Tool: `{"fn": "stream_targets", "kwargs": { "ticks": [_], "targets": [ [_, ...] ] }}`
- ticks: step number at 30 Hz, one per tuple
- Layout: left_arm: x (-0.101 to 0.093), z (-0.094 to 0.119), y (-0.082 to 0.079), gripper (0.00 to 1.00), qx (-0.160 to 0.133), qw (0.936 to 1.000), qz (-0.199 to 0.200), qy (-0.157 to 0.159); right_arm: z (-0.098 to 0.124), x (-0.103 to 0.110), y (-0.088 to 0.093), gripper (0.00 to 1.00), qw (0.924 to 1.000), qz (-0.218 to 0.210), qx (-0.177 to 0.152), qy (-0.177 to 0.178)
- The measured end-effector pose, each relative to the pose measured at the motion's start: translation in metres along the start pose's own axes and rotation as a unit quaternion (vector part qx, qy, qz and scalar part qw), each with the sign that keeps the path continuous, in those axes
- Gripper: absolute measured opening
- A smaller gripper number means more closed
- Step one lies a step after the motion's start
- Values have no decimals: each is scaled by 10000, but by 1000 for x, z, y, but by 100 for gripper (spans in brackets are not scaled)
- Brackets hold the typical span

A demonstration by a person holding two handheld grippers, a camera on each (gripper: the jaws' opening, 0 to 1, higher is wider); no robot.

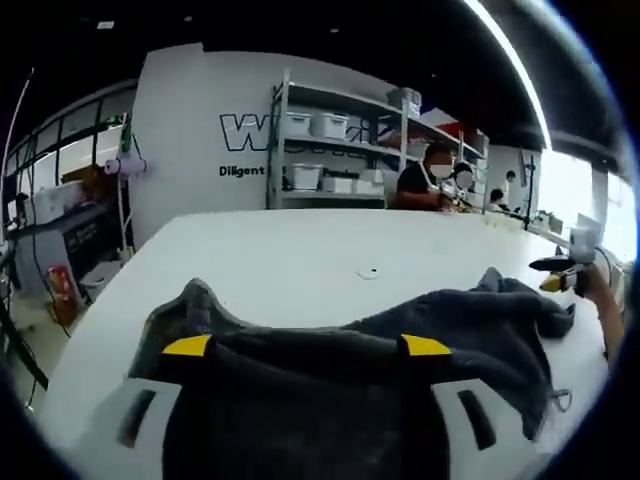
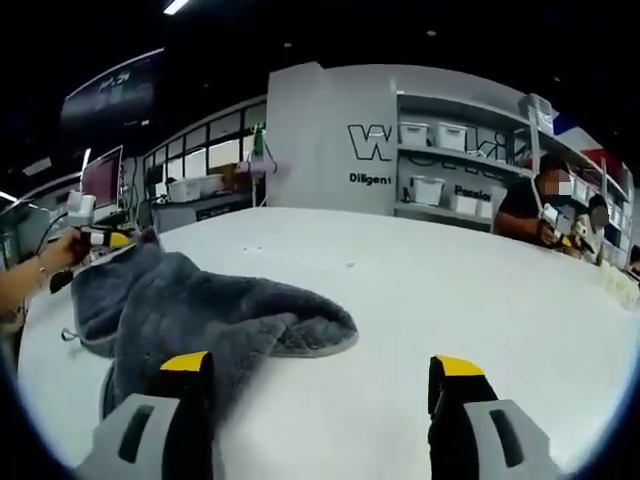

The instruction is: Fold the towel on the table until its edges align and the towel forms a compact rectangular stack.

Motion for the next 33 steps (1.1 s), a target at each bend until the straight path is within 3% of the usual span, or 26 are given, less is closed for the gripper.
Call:
{"fn": "stream_targets", "kwargs": {
  "ticks": [6, 8, 10, 13, 16, 24, 33],
  "targets": [
    [-29, 7, 0, 89, -148, 9971, -48, 742, -2, 0, 0, 92, 9999, 57, 49, 66],
    [-33, 9, -1, 92, -168, 9961, -25, 862, -2, -1, 1, 92, 9999, 53, 70, 77],
    [-46, 11, -4, 95, -364, 9929, 46, 1130, -3, -1, 2, 92, 9998, 81, 115, 108],
    [-62, 12, -7, 99, -350, 9892, -179, 1412, -5, -1, 4, 92, 9998, 102, 161, 107],
    [-80, 12, -9, 99, -343, 9814, -404, 1846, -7, -1, 6, 92, 9996, 117, 231, 119],
    [-116, 18, -10, 99, -493, 9662, -634, 2451, -10, -3, 6, 92, 9992, 187, 323, 150],
    [-145, 33, -4, 99, -784, 9476, -324, 3080, -16, -2, 0, 92, 9987, 349, 355, 119]
  ]
}}
Point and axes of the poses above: the point that each gripper's makers call its tool centre point, and the gripper's own axes: z roughly backward along the fingers, x roughly to its left, y roughly out of its underside, the point moved 8 cm from there along z, roughly backward along the fingers, and after that the axes turned 1 degree about -x, right-handed, at the moved point
